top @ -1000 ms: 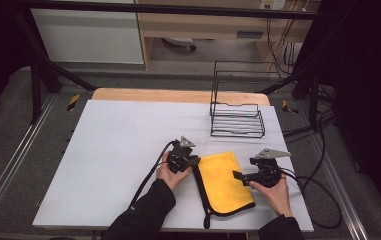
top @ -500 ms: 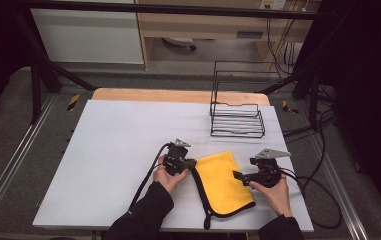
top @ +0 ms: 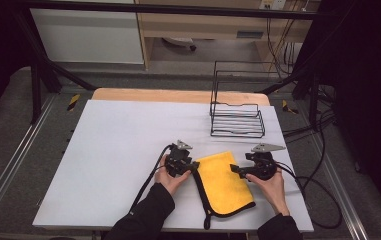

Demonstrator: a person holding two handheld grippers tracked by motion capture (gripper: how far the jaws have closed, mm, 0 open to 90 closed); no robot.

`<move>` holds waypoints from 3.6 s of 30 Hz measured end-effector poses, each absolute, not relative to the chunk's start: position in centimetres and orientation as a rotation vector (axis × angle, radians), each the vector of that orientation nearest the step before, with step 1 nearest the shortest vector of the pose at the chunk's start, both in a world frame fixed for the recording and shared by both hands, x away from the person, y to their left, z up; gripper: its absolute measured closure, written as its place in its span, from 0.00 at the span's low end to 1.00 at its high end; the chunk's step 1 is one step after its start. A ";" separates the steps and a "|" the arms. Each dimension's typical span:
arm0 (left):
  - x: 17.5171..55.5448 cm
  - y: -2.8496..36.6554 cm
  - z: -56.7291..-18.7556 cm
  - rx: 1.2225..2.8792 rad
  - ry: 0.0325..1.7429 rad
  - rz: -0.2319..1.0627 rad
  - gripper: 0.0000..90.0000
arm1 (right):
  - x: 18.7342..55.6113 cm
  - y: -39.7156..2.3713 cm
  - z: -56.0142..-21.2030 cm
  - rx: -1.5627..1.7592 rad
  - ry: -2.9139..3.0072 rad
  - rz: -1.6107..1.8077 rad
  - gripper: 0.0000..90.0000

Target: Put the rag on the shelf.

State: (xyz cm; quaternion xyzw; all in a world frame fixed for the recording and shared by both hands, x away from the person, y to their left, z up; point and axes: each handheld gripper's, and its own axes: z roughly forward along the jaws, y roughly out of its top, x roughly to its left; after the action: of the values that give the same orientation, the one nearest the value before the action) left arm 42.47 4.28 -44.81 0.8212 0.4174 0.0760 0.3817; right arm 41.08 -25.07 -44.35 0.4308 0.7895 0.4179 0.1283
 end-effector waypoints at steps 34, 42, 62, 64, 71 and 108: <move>42.4 4.2 -44.7 2.055 1.074 0.124 0.90 | 44.0 -23.3 -44.6 1.349 2.418 1.211 0.92; 41.4 4.6 -43.0 1.992 1.016 0.167 0.90 | 42.7 -23.6 -42.9 1.306 2.357 1.264 0.92; 40.1 4.6 -40.1 1.913 0.924 0.217 0.90 | 39.9 -24.4 -39.5 1.250 2.215 1.334 0.93; 40.0 4.6 -39.6 1.907 0.912 0.227 0.90 | 39.6 -24.4 -39.0 1.244 2.203 1.337 0.93; 39.5 4.4 -37.9 1.883 0.872 0.252 0.90 | 38.7 -24.7 -37.4 1.224 2.149 1.365 0.93; 39.2 4.2 -30.9 1.744 0.736 0.402 0.90 | 36.6 -25.0 -30.9 1.076 1.902 1.456 0.93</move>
State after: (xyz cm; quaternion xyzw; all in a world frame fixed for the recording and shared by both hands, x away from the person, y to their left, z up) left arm 39.20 4.23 -30.91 0.7420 0.3132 0.1710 0.5675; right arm 36.58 -24.99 -30.86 0.3962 0.7004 0.5361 0.2552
